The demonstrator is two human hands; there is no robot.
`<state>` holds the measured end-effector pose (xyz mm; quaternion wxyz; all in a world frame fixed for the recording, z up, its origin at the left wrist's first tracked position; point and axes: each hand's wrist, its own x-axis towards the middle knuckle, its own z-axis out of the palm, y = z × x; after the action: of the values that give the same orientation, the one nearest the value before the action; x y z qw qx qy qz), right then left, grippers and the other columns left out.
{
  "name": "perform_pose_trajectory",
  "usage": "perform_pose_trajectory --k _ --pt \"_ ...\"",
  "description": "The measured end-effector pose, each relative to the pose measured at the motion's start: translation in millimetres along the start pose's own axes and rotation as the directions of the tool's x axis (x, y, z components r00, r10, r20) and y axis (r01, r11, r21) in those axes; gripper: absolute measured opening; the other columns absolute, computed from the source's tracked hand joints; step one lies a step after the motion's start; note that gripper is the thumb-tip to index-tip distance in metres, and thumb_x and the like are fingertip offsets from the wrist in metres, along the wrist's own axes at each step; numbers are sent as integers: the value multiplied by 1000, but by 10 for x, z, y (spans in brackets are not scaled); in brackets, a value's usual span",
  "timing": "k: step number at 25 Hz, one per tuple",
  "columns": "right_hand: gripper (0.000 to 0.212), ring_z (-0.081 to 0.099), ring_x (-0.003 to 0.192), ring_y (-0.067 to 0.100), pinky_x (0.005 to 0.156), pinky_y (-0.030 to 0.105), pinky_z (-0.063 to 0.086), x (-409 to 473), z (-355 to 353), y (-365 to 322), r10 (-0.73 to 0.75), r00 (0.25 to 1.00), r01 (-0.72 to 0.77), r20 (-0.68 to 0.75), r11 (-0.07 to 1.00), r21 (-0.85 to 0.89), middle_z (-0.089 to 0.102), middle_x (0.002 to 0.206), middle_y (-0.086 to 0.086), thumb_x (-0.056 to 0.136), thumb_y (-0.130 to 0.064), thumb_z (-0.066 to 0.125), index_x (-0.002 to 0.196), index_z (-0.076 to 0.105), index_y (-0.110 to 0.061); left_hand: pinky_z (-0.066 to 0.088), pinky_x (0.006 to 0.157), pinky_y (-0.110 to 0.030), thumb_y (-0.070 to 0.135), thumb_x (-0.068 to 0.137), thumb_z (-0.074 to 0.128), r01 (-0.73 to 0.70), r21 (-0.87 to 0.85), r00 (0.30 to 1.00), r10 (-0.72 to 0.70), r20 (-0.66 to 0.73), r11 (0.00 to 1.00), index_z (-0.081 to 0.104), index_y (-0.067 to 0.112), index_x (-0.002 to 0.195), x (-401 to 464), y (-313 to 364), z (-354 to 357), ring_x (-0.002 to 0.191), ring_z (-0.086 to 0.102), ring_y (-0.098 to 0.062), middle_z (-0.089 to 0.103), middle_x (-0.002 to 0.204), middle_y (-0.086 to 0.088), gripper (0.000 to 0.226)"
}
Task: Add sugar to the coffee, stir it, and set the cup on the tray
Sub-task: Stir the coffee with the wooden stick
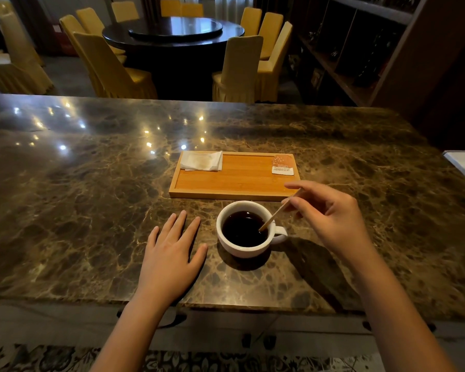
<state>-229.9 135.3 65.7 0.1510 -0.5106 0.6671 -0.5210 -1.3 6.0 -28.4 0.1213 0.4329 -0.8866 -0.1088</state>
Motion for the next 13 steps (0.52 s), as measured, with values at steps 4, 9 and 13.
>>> perform_pose_trajectory --k 4,9,13 --pt "24 71 77 9 65 17 56 -125 -2 11 5 999 -7 35 997 75 72 84 -2 83 0 62 92 70 -21 2 115 -41 55 88 25 2 5 1000 -2 -1 1000 14 36 142 4 7 0 142 -1 -11 9 156 2 59" --pt "20 70 80 11 69 25 59 -224 257 22 14 999 -7 -40 985 172 73 81 -2 84 -1 60 89 69 -18 2 116 -41 55 89 25 4 -2 1000 -4 4 1000 14 36 143 4 7 -2 142 -1 -11 9 156 2 58" --pt "14 65 84 10 71 27 56 -229 345 17 -168 976 162 -141 986 -50 68 88 -1 87 -3 59 93 67 -12 1 116 -41 55 89 25 5 -4 1000 -5 5 1000 14 36 143 5 6 -3 142 -1 -11 9 156 2 58"
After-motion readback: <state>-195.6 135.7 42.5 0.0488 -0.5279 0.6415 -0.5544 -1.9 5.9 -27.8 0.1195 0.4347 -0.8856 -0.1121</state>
